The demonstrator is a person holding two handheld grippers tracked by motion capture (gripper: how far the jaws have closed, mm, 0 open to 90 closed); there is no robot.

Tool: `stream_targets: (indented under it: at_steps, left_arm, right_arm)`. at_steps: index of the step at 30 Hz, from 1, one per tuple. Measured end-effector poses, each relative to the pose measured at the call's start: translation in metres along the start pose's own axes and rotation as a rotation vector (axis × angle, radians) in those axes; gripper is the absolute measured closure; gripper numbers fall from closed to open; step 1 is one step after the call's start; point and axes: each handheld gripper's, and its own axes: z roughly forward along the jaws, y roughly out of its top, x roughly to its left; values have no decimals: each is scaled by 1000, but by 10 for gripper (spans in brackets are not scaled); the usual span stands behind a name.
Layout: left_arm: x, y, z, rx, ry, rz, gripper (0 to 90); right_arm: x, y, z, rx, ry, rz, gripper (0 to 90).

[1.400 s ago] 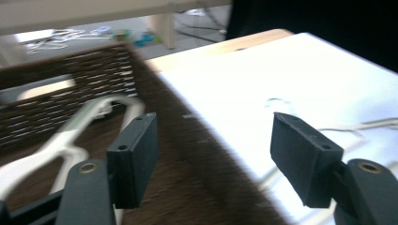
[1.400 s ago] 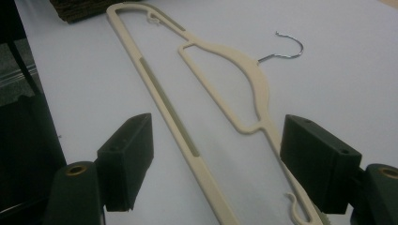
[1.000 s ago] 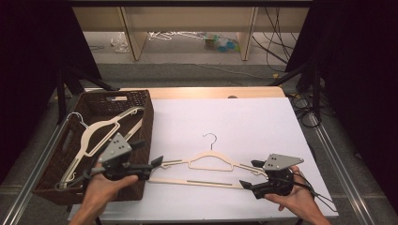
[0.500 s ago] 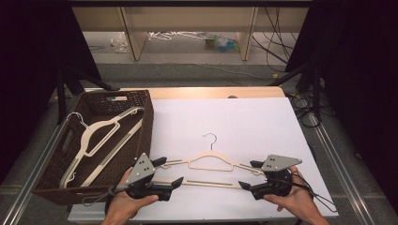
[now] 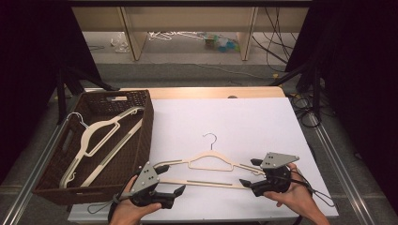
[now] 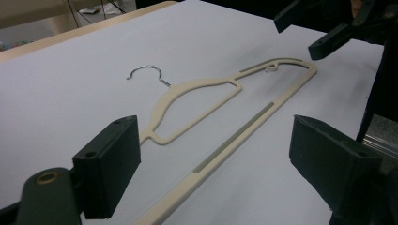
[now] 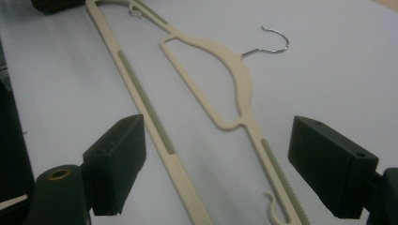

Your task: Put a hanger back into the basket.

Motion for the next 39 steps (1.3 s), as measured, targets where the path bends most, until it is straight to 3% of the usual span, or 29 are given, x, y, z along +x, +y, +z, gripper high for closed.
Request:
stream_targets:
  at_steps: [7,13,16,18,22,29,36,39]
  left_arm:
    - [0,-2,-1,10,6,0,168]
    - [0,-3,-1,15,3,1,169]
    - [-1,-3,0,14,1,-6,169]
    - [0,-3,-1,16,-3,0,169]
    - [0,-3,-1,12,-4,-1,169]
    - [-1,-3,0,15,-9,-1,169]
    - [0,-5,1,24,-10,4,170]
    - [0,-4,1,25,-12,5,170]
  right_arm:
    - [-19,1,12,45,-8,0,254]
    - [-33,2,32,122,15,7,322]
    - [-40,6,44,155,28,-31,354]
    - [-44,8,51,188,46,-16,375]
    - [-52,9,62,249,57,-30,420]
    - [-53,12,70,349,83,-66,550]
    - [-49,16,69,393,104,-96,681]
    - [-49,17,70,413,103,-91,692]
